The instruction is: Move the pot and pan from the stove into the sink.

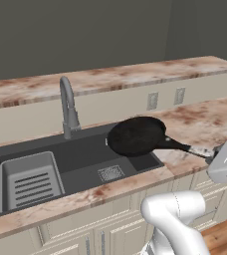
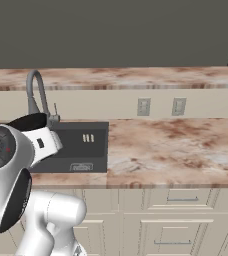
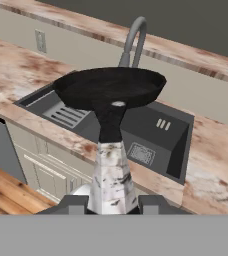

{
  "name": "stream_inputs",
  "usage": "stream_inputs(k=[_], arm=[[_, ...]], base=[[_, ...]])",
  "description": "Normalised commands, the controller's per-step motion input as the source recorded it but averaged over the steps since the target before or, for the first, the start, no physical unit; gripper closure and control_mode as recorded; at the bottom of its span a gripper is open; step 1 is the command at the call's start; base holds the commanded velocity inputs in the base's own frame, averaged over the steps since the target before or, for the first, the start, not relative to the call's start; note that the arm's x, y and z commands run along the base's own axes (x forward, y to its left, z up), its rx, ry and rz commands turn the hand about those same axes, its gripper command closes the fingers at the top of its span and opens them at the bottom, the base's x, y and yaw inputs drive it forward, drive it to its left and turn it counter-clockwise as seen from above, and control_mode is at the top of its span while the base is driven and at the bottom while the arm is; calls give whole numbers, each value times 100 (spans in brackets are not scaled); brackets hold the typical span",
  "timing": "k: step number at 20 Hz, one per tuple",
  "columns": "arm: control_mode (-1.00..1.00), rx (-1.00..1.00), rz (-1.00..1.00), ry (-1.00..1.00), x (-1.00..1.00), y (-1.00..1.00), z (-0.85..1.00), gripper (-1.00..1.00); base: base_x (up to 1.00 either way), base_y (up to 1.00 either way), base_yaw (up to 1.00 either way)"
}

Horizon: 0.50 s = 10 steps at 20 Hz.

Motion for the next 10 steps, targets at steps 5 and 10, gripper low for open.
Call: stream_inputs(k=[5, 10], arm=[[-100, -1, 0, 2, 20, 2, -3, 100], [-100, -3, 0, 10, 51, 6, -10, 100]], base=[[0, 0, 0], [0, 0, 0]])
